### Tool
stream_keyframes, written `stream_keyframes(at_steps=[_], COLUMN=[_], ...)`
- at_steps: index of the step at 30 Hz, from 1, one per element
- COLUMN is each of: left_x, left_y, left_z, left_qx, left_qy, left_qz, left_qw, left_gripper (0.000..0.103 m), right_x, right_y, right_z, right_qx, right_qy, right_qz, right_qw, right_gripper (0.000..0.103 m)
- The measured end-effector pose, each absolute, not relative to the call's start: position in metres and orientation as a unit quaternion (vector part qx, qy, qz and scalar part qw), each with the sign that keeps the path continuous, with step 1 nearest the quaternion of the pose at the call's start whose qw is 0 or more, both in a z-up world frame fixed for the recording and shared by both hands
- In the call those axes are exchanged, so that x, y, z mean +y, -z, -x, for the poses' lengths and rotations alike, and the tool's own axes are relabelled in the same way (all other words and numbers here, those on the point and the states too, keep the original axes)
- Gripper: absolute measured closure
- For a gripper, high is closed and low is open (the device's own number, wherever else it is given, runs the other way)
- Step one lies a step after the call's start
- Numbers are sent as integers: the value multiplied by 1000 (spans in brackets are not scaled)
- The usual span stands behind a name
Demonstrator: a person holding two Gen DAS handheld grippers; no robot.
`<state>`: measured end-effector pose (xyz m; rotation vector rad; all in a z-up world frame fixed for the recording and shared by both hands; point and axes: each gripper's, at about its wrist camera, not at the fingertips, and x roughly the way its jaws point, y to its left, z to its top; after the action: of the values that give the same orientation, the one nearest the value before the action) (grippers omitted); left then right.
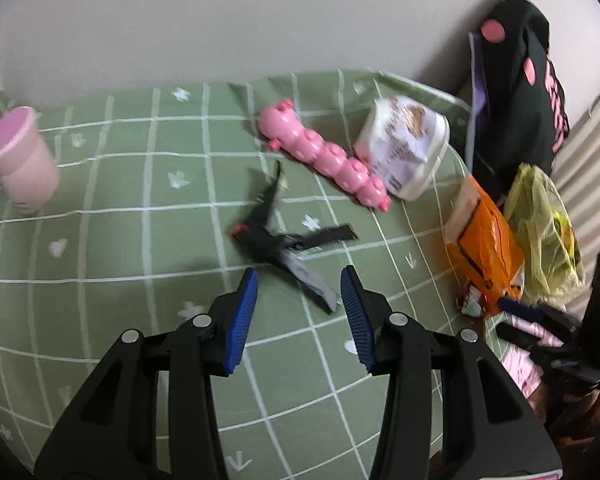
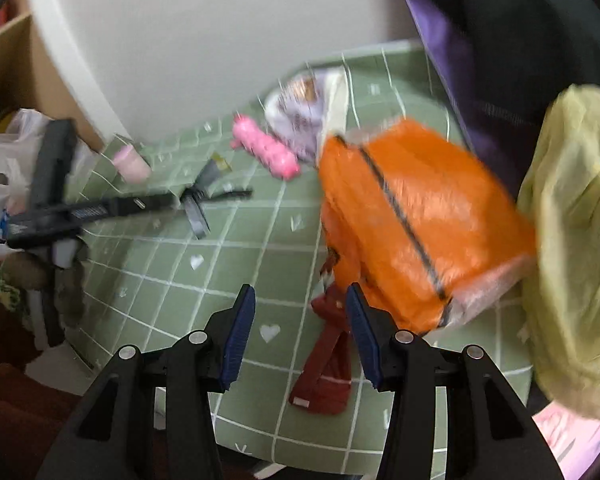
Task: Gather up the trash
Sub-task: 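Move both grippers back over the table toward the black wrapper, then grasp the black wrapper with the left gripper while the right grasps the red wrapper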
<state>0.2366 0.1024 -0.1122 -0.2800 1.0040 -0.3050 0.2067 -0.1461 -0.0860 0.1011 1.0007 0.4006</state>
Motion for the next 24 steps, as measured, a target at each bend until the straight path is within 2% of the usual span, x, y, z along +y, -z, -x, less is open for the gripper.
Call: stream_keyframes(at_steps=[8, 11, 17, 19, 24], left_x=[124, 125, 123, 119, 99], left_y=[102, 103, 111, 114, 117], left_z=[-239, -240, -242, -245, -260], left_qx=[464, 465, 472, 475, 477], left_qy=[120, 122, 127, 133, 144], left_qz=[147, 142, 140, 134, 88], left_qw=[865, 865, 861, 859, 862], left_gripper=[62, 62, 61, 54, 54], right_x=[-136, -116, -84, -83, -98], right_y=[112, 111, 100, 103, 91], right_z=[-239, -241, -223, -220, -203], right_qx=[474, 470, 451, 456, 445], right_qy=[-145, -181, -244, -239, -246], right_qz=[-23, -7, 49, 51, 43], right_qw=[869, 864, 857, 856, 860], right_gripper=[59, 73, 73, 74, 76])
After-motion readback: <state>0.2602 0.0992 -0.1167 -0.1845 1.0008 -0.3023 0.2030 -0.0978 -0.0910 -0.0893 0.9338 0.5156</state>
